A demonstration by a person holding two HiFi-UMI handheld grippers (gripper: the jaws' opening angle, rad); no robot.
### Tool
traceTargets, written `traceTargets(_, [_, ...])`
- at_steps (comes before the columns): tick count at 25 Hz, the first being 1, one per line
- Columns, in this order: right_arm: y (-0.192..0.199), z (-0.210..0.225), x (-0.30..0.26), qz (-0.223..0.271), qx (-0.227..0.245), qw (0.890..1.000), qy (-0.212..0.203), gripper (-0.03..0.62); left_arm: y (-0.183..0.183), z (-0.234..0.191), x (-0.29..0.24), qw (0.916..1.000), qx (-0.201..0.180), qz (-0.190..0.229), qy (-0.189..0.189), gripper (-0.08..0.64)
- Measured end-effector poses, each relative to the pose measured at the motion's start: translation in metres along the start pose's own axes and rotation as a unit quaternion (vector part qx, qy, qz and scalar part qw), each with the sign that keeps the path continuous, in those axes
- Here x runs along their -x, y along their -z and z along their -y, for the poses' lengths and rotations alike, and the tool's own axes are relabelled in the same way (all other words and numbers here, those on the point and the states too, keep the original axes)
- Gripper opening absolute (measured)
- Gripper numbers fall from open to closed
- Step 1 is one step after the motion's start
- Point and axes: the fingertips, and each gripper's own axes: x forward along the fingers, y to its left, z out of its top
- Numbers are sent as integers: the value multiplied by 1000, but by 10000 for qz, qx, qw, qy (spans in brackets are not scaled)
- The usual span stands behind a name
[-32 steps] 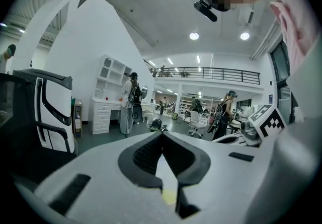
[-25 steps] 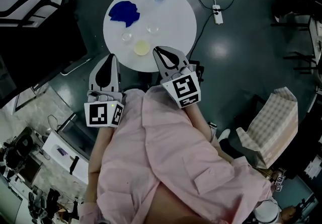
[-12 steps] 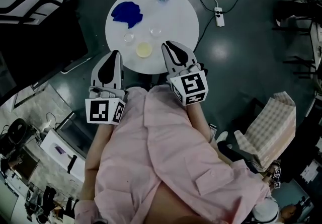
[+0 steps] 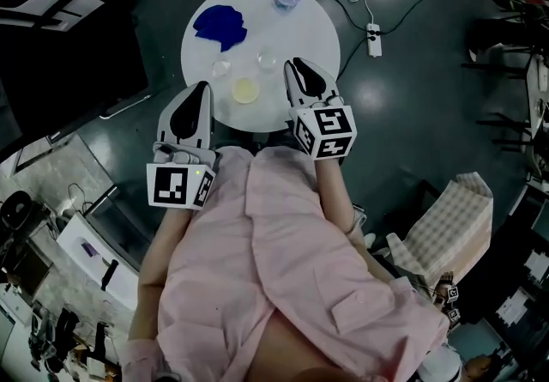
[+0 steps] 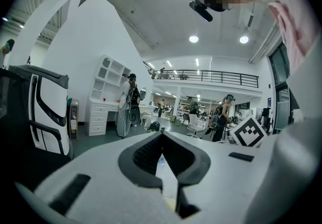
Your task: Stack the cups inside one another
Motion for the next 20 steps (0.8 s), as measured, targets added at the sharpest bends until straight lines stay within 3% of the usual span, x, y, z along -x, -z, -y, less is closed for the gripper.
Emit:
traceTargets(7, [4,27,-26,-202,-14,9997,159,89,-3,-8,-5,9999,60,32,-143,9])
traceTargets(20, [51,47,-73,-1143,-9,9934,54,91,-3,-18,-16,9996,120,-11,-251,9])
